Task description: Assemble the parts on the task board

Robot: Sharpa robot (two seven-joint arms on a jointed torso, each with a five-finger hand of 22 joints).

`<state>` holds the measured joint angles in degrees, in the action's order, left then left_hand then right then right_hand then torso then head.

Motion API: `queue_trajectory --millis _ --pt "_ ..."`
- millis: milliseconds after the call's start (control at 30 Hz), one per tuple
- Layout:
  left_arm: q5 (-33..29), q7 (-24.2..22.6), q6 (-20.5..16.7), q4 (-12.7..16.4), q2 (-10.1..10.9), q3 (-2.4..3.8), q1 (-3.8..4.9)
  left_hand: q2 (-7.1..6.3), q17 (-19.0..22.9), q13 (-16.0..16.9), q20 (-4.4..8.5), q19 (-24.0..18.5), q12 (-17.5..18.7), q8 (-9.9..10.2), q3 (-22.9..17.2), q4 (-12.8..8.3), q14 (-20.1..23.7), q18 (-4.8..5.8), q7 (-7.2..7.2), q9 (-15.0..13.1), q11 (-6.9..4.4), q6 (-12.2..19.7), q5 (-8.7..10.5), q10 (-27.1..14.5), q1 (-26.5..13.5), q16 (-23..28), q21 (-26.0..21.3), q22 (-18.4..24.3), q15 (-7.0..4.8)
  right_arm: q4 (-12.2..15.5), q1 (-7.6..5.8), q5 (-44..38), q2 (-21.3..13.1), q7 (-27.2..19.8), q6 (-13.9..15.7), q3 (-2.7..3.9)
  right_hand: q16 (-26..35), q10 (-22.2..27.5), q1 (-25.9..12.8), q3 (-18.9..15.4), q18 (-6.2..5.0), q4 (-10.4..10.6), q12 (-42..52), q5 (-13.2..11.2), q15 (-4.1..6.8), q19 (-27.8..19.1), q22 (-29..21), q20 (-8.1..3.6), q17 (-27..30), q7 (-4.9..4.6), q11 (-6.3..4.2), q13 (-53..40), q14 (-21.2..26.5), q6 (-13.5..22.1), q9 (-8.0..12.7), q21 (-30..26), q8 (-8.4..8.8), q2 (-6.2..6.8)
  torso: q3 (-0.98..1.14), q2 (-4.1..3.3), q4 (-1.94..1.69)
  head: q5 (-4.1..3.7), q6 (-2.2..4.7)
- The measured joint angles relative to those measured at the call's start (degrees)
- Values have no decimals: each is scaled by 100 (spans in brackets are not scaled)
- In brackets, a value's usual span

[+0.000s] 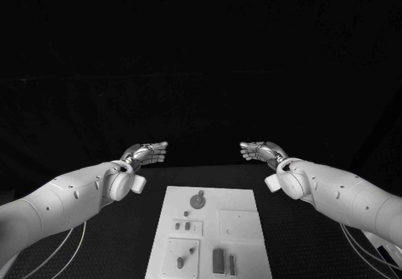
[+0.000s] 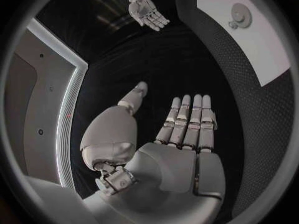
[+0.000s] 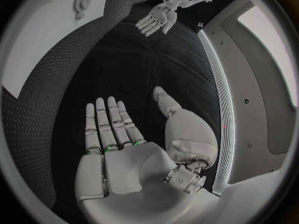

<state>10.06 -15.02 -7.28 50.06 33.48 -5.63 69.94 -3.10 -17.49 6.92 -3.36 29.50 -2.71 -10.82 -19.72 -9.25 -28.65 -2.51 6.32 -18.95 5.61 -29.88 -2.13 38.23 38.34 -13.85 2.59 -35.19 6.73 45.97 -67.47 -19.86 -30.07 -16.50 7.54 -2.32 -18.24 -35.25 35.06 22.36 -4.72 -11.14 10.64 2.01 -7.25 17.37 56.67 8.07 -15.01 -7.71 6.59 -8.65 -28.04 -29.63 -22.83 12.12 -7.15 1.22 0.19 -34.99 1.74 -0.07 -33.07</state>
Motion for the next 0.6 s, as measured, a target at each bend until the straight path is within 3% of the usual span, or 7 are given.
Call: queue_trajectory --millis 33,100,167,233,400,467,600 --pt "0 4 -8 27 14 2 -6 61 319 -126 61 -539 53 198 360 169 523 82 -115 345 -102 544 43 -696 -705 254 -47 636 -122 29 5 2 -14 4 11 0 318 615 -617 -390 88 194 -187 -34 139 -303 -411 -147 262 142 -114 151 492 518 398 -212 124 -20 -2 4 -1 -1 -1" --pt "0 5 -32 105 43 19 -31 129 685 -271 132 -1157 108 425 774 363 1122 91 -247 742 -222 1171 87 -1498 -1503 542 -103 1374 -265 110 19 12 -48 6 36 1 716 1383 -1376 -877 173 437 -417 -76 300 -682 -1570 -324 589 311 -258 339 1104 1164 894 -477 280 -47 -2 24 -10 -4 -10" --pt "-6 3 -84 266 87 41 -78 185 1006 -399 194 -1699 158 624 1136 532 1649 91 -364 1091 -323 1721 103 -2200 -2204 797 -145 2022 -387 264 52 38 -108 6 90 10 1044 2016 -2001 -1280 222 637 -609 -94 424 -990 -2734 -469 858 447 -376 494 1606 1695 1304 -695 408 -69 -5 66 -29 -4 -30" --pt "-25 -12 -156 457 137 68 -125 219 1205 -477 231 -2035 169 745 1358 639 1974 126 -436 1306 -385 2059 131 -2633 -2636 953 -167 2423 -465 448 87 75 -172 -3 163 21 1251 2420 -2401 -1535 304 765 -730 -134 504 -1195 -3510 -557 1031 534 -451 595 1926 2036 1565 -831 490 -84 -8 124 -56 -5 -57" --pt "-129 -143 -584 1213 363 188 -298 274 1521 -602 295 -2565 222 940 1712 809 2491 166 -552 1649 -489 2599 165 -3324 -3334 1205 -211 3061 -585 1223 193 266 -416 -108 545 72 1589 3063 -3047 -1944 307 973 -924 -160 632 -1506 -4775 -707 1305 671 -577 754 2440 2579 1988 -1056 601 -105 -16 282 -126 5 -110" --pt "-181 -220 -809 1550 459 236 -385 283 1582 -625 302 -2662 223 972 1776 845 2588 166 -572 1714 -508 2700 165 -3456 -3464 1254 -211 3180 -612 1566 250 373 -532 -170 746 90 1646 3185 -3164 -2016 388 1013 -956 -161 655 -1547 -5008 -748 1359 696 -595 781 2534 2679 2063 -1094 634 -109 -16 315 -144 5 -121" --pt "-326 -431 -1382 2319 668 340 -583 307 1721 -676 332 -2899 254 1062 1935 916 2818 166 -627 1865 -552 2938 193 -3765 -3780 1351 -240 3464 -663 2328 389 652 -790 -337 1267 125 1718 3338 -3318 -2117 391 1067 -1001 -161 702 -1620 -5327 -780 1427 739 -637 821 2651 2809 2172 -1143 663 -116 -17 358 -164 6 -130"
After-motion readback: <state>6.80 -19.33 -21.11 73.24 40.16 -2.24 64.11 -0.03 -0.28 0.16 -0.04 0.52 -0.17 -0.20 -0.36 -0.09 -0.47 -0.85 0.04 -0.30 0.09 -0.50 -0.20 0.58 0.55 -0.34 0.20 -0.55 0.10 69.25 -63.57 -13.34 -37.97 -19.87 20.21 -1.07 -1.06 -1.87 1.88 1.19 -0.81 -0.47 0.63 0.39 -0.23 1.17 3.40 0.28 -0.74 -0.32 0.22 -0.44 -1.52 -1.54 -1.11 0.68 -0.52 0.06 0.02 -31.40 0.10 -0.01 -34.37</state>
